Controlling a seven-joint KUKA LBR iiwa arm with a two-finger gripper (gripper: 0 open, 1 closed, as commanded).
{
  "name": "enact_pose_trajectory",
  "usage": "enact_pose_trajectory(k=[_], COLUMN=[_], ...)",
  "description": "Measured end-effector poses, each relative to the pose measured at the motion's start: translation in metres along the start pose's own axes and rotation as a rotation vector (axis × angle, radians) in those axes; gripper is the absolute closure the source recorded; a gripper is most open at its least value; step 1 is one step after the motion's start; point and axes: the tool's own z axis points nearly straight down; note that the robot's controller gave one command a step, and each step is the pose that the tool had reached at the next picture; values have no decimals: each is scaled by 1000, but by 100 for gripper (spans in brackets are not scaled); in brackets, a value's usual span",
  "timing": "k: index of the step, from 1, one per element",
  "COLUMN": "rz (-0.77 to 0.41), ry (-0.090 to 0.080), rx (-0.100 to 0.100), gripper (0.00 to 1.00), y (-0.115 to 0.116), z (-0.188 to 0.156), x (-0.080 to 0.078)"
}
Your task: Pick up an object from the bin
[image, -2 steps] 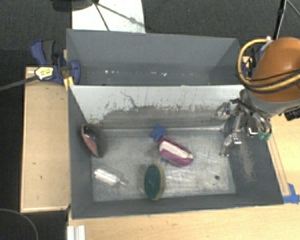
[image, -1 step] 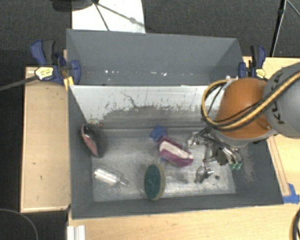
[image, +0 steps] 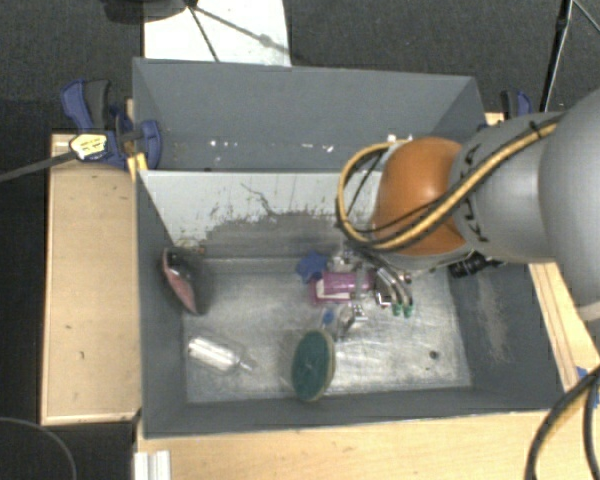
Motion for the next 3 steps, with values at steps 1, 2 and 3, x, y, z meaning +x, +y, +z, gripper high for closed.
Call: enact_pose_trajectory(k=[1, 2, 3], rz=[42, 39, 25], ry=[7, -5, 2], rx=[4, 3, 1], gripper=[0, 100, 100], y=[6, 7, 9], z=[6, 2, -132], x=[-10, -14, -18])
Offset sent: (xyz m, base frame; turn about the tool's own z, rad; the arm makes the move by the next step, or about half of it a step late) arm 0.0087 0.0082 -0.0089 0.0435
